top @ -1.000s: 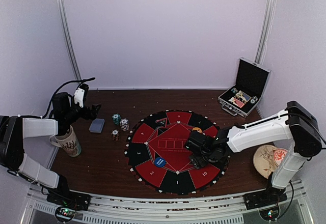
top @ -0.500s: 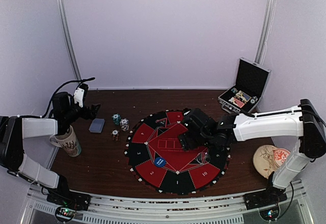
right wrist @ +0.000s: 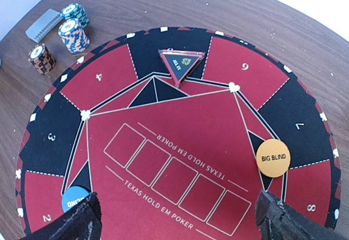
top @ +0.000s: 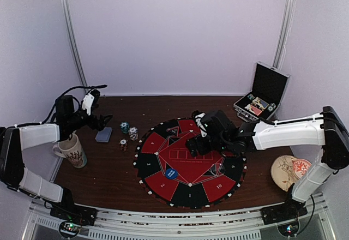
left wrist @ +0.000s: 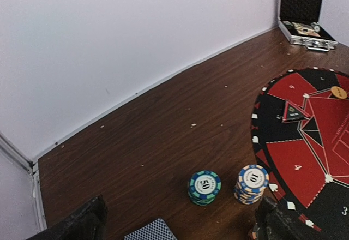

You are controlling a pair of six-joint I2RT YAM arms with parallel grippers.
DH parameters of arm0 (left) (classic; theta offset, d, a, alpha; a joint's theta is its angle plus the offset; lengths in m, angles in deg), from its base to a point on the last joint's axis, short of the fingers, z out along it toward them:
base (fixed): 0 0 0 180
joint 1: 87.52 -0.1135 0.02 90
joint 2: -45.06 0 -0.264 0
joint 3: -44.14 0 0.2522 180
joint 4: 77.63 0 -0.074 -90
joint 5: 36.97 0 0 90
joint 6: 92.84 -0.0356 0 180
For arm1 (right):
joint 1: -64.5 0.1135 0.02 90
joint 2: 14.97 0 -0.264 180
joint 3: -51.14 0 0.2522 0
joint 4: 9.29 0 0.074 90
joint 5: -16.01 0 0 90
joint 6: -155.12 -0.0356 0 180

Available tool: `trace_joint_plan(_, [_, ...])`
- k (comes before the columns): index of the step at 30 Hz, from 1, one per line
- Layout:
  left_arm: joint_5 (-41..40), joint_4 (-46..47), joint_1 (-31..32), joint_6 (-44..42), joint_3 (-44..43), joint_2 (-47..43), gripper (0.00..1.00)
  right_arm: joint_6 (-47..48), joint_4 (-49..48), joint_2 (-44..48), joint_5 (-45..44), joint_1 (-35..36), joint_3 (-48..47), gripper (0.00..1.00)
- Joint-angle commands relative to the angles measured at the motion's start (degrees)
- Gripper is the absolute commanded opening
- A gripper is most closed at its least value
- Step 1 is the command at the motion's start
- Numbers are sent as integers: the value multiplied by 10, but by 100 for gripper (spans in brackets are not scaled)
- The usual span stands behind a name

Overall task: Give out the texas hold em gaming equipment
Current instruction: Pick up the pile of poker chips from the pile of poker chips.

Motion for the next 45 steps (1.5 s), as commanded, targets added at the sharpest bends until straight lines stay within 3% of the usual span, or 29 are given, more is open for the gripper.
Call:
trace_joint_plan(1, [98,-44,3,-63,-18,-25,98,-6,-5,13,6,2,19,100])
trace_joint_plan(5, [126,-57,4,-77,-19,-10,98,-16,-17,24,5,5,42,98])
trace_joint_plan(10, [192,-153,8,-145,-56,12,98,-19,-23,26,2,11,55,98])
trace_joint_plan(17, [162,-208,59,-215,-56,14,98,-20,-33,20,-7,12,60,98])
trace_joint_plan(25, [127,-217,79,-220,-66,42,98,-21,-37,8,-14,12,59,98])
trace_joint_plan(31, [105,-152,88,-161,-71,73,98,-22,-40,5,-23,12,56,98])
trace_joint_plan(45, [45,-214,129,-133,-215,191,98,-19,-37,4,-40,12,61,98])
